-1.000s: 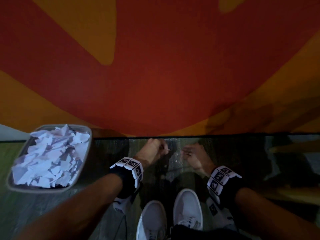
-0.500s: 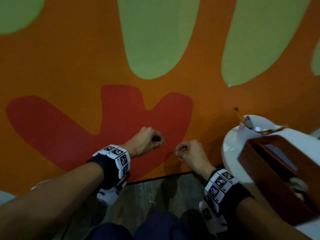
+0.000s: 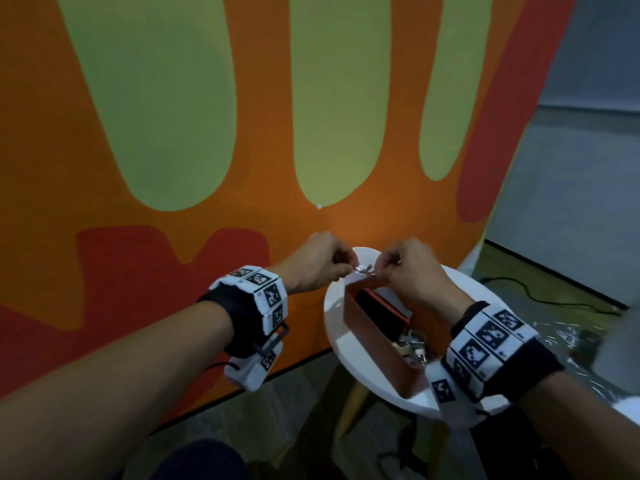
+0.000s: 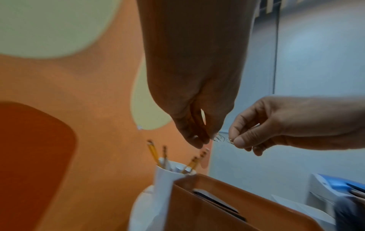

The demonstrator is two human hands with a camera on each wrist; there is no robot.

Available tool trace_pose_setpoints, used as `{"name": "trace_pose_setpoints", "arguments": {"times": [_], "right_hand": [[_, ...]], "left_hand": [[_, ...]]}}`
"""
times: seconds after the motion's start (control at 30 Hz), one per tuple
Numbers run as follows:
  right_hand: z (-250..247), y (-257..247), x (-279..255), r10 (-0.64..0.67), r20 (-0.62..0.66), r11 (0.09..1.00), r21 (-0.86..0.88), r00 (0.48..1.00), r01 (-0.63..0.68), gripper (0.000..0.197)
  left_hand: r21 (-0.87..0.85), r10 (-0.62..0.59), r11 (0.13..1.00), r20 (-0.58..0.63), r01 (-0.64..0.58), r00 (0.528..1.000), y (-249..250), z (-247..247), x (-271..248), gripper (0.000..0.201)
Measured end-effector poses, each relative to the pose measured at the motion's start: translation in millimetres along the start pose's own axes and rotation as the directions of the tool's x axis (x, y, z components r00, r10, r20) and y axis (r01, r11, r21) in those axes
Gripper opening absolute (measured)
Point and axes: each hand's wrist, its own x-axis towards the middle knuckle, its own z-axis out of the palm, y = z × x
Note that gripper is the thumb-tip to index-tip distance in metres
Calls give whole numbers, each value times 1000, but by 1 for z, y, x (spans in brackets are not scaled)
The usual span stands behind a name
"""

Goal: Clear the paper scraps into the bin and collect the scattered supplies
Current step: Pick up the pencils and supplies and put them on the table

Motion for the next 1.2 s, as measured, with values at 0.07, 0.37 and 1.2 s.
{"name": "trace_pose_setpoints", "arguments": {"times": [0.07, 0.37, 1.2], "right_hand": [[-9, 17, -7, 29, 17, 998, -57, 999, -28, 23], [-14, 47, -14, 63, 98, 991, -124, 993, -51, 25], [397, -78, 11, -102, 794, 994, 107, 599, 27, 17]], "left_hand": [[1, 40, 999, 23, -40, 999, 13, 18, 11, 7], [33, 71, 996, 173, -78, 982, 19, 41, 20, 15], [-5, -636, 760, 199, 649, 746, -309, 34, -251, 9]]}}
